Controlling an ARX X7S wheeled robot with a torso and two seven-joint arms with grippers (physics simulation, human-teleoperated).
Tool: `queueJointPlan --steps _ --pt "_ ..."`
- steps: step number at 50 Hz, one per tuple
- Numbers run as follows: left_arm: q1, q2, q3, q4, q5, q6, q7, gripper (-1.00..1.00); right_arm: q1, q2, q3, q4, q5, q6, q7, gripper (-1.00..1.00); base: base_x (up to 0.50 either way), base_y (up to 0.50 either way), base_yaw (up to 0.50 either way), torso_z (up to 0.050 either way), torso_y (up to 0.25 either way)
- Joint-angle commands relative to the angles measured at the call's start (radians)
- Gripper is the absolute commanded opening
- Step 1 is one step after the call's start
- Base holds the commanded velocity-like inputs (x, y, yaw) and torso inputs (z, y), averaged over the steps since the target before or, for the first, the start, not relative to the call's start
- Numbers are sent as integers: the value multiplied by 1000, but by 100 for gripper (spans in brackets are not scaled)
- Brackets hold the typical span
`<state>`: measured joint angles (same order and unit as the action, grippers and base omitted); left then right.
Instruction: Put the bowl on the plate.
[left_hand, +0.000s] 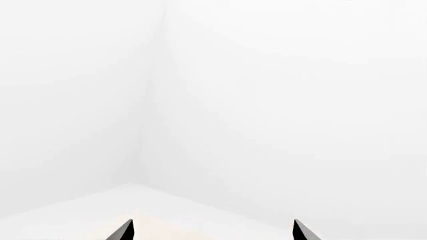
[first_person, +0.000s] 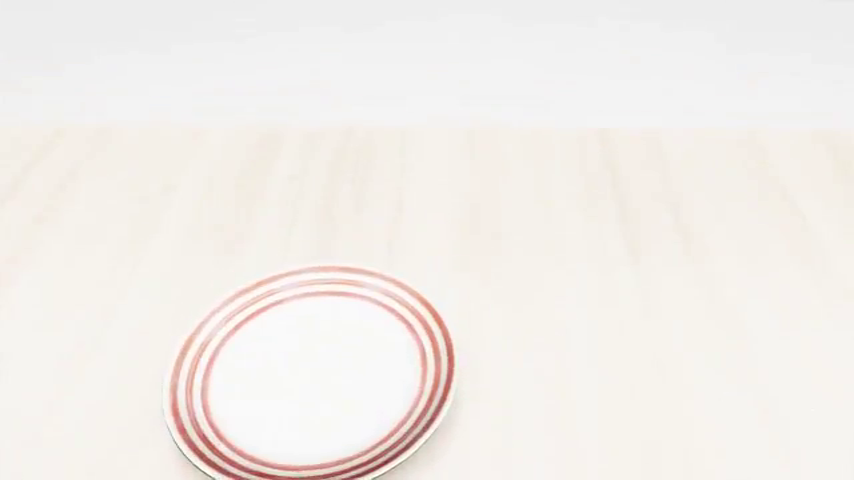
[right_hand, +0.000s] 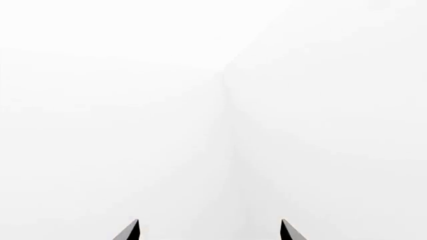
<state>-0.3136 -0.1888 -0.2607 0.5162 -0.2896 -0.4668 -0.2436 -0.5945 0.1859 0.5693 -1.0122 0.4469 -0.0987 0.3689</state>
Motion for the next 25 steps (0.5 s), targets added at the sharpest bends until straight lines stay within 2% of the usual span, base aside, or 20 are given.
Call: queueJointPlan --steps 1,3,5,6,9,11,15,16,17,18,19,20,21,22,23,24,25 --pt "-2 -8 -12 -4 -21 -3 -4 100 -36 -4 18 -17 41 -28 25 100 0 0 0 0 0" --pt "-6 -10 -17 -10 -27 -7 -4 100 -75 2 10 -28 36 -21 22 100 0 0 0 0 0" --pt "-4 -9 -17 -13 -29 -8 -6 100 -153 64 0 -34 90 -67 39 100 0 0 0 0 0" --pt "3 -8 -11 -16 -27 -2 -3 100 -190 81 34 -35 134 -55 21 100 0 0 0 0 0" --pt "15 -6 -9 -8 -29 -6 -5 100 -191 25 165 -35 273 39 -124 100 0 0 0 0 0" --pt "25 -6 -8 3 -32 -8 -6 100 -191 14 300 -35 407 164 -233 100 0 0 0 0 0" --pt "31 -6 -10 10 -37 -8 -8 100 -191 49 561 -35 713 362 -299 100 0 0 0 0 0" --pt "34 -4 -8 6 -35 0 -8 100 -191 71 711 -35 863 464 -303 100 0 0 0 0 0" --pt "37 -3 -7 5 -34 3 -8 100 -41 221 861 -35 1013 614 -153 100 0 0 0 0 0" --pt "38 -2 -6 5 -34 4 -9 100 -191 71 711 -35 863 464 -298 100 0 0 0 0 0" --pt "43 0 -3 3 -31 11 -10 100 -191 104 675 -35 868 482 -280 100 0 0 0 0 0" --pt "46 1 -2 4 -30 14 -10 100 -41 254 825 -35 1018 632 -130 100 0 0 0 0 0" --pt "49 3 0 5 -31 17 -10 100 -191 185 761 -35 996 558 -222 100 0 0 0 0 0" --pt "50 3 0 5 -31 18 -11 100 -191 216 786 -35 1029 580 -198 100 0 0 0 0 0" --pt "51 3 1 5 -31 21 -12 100 -41 359 936 -35 1179 730 -48 100 0 0 0 0 0" --pt "52 5 0 2 -31 25 -12 100 -191 302 841 -35 1131 633 -131 100 0 0 0 0 0" --pt "53 5 0 -1 -30 29 -13 100 -191 326 844 -35 1148 642 -113 100 0 0 0 0 0"
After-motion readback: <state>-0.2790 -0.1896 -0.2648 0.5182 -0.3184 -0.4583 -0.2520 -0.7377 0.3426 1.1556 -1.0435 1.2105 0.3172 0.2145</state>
